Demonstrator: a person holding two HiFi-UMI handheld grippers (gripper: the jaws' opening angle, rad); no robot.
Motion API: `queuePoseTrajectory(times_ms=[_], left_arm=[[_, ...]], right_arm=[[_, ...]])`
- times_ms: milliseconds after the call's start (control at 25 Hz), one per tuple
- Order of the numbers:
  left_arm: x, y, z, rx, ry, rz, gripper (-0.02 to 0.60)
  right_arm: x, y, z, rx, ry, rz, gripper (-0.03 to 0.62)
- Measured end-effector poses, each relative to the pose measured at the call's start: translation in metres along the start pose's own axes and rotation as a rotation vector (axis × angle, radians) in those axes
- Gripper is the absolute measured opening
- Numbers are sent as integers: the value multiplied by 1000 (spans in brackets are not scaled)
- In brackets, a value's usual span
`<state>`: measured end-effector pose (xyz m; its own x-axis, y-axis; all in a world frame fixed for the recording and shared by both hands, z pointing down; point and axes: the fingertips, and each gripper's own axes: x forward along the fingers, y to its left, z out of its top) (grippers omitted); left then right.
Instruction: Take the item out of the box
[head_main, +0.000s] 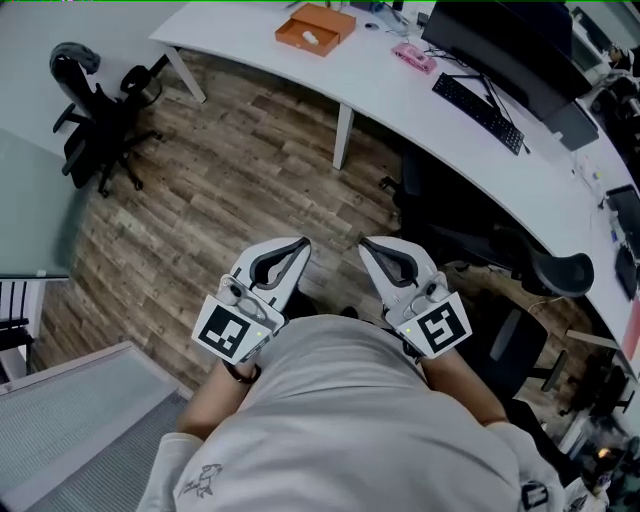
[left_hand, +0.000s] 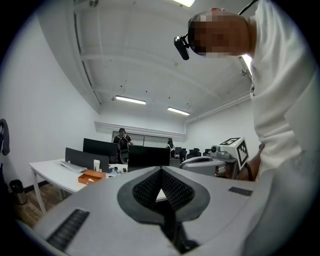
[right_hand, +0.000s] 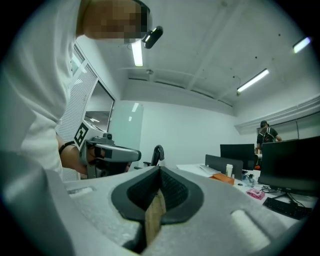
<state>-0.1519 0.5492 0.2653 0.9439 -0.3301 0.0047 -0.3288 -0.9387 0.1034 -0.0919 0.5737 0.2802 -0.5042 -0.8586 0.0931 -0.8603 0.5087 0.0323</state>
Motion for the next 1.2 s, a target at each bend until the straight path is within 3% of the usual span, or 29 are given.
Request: queuePoseTrajectory(times_ms=[200, 600, 840, 1200], left_arm=[[-29, 63, 6, 2, 10, -15, -2], [-106, 175, 14, -22, -17, 26, -2], [-125, 210, 15, -39, -40, 61, -2], [-123, 248, 6, -38, -12, 88, -2]], right_arm=[[70, 9, 13, 3, -11, -14, 2], [196, 57, 29, -24, -27, 29, 3], [233, 65, 27, -43, -25, 60, 3], [270, 50, 17, -21, -31, 72, 3]])
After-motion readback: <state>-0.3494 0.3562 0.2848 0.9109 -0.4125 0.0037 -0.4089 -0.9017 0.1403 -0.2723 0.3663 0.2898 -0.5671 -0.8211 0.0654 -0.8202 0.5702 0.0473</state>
